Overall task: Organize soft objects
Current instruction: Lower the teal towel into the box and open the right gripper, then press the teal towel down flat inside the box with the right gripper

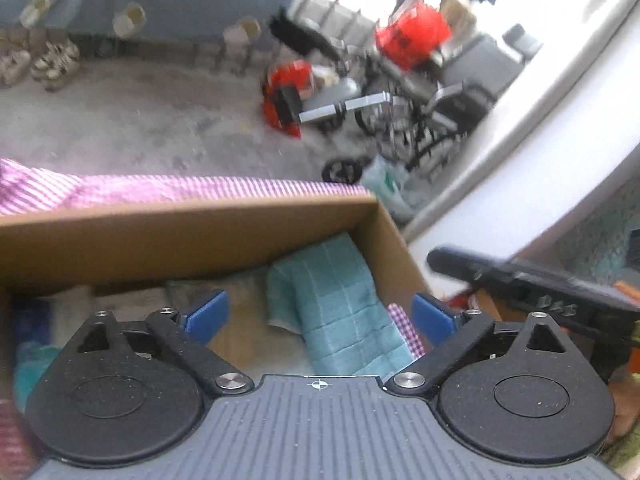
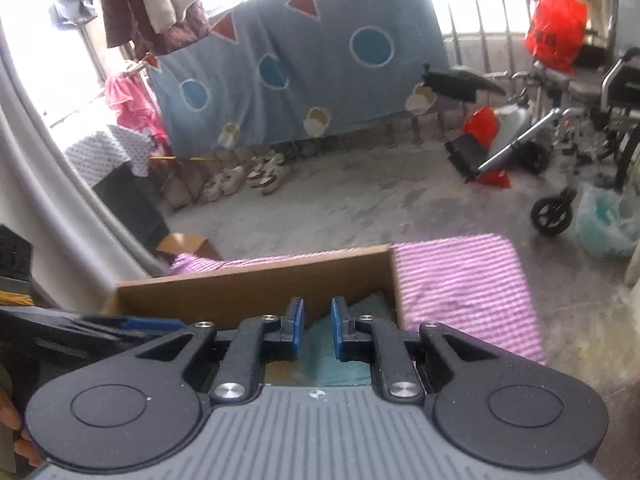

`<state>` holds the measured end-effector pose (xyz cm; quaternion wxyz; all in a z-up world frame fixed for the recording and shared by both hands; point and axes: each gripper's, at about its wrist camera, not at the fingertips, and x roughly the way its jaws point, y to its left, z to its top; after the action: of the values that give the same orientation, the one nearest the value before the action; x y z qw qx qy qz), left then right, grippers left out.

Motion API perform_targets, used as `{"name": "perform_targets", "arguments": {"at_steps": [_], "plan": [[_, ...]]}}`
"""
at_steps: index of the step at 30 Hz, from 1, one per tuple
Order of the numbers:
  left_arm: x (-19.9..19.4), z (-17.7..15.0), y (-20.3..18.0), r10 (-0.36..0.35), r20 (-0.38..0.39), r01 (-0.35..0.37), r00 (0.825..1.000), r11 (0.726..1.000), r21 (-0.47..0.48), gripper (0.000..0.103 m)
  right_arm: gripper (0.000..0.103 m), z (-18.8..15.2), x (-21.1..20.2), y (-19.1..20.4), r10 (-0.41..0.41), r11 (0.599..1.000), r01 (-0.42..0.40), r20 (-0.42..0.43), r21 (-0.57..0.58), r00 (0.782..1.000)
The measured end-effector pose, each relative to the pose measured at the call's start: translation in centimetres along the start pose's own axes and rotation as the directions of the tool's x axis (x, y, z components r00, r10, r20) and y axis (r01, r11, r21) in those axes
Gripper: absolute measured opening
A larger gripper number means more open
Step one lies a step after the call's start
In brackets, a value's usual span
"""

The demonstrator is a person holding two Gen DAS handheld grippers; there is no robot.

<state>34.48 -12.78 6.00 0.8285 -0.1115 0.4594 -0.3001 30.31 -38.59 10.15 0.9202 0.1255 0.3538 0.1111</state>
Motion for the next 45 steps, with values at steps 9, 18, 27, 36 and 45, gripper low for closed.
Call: {"name": "perform_targets", "arguments": {"at_steps": [9,18,27,36,45], "plan": [[-13.7,-5.4,0.6,0.026,0.258,-0.043,0.966,0.997,0.060,0.103,0.017,-1.4,4.3,3.6,-0.043,0.999,0.046,-0.185,0.013,0.982],[-21.8,-14.0,3.7,0.058,0.409,-0.084,0.911,0.996,0.044,0.103,0.025,-3.1,13.6,2.9,-0.302,0.952,0.301,-0.341,-0.056,0.890],[-24.5,-18.5,8.5,0.107,0.430,-0.072,0.897,0.993,-0.098,0.103,0.054,-3.3,14.2,0.9,-0.214,0.949,0.286,-0.386,0.137,0.897],[-25.1,-20.0,10.5,0.119,0.436,-0.058,0.892,0.987,-0.149,0.103,0.054,-2.6,14.9,4.5,-0.452,0.892,0.429,-0.275,-0.142,0.849],[-25.5,-21.2,10.5,0.118,0.448,-0.067,0.886,0.989,-0.128,0.103,0.056,-3.5,16.0,1.8,-0.329,0.923,0.379,-0.374,0.069,0.867]]}}
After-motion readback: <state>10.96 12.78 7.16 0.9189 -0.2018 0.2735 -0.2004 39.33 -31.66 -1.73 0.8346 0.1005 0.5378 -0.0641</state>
